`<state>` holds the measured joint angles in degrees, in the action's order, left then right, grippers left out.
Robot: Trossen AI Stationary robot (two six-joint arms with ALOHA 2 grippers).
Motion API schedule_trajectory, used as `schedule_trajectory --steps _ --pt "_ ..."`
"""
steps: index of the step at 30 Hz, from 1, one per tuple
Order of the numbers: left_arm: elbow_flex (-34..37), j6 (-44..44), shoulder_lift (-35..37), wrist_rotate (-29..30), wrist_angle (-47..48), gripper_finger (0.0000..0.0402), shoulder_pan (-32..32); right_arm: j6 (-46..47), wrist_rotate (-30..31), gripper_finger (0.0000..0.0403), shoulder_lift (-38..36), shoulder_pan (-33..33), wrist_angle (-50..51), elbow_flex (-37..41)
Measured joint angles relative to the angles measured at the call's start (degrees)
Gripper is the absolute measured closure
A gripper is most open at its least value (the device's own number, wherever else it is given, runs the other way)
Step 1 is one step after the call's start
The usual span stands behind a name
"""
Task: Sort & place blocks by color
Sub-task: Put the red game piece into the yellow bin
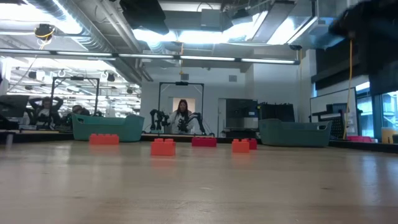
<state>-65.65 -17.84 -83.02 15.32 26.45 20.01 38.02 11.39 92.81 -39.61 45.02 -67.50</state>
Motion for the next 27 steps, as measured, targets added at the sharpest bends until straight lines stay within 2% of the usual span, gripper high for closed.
schedule_trajectory --steps 2,7,19,22,27 --pt "0.0 0.01 0.0 -0.01 0.01 0.0253 0.0 -0.75 -2.76 0.0141 0.01 1.34 -3.21 2.41" --pt "0.0 0.02 0.0 -0.01 0.01 0.0253 -0.02 2.06 -10.02 0.0141 0.01 2.12 -3.55 5.33" --pt "0.0 0.03 0.0 0.01 0.01 0.0253 -0.02 4.96 -22.85 0.0141 0.01 -1.18 -3.58 5.37" --pt "0.0 0.06 0.0 0.01 0.01 0.0253 -0.02 5.04 -21.93 0.0141 -0.08 -2.34 -3.41 5.26" --pt "0.0 0.06 0.0 0.04 0.03 0.0253 -0.02 4.92 -14.45 0.0141 -1.94 -3.02 0.54 0.87"
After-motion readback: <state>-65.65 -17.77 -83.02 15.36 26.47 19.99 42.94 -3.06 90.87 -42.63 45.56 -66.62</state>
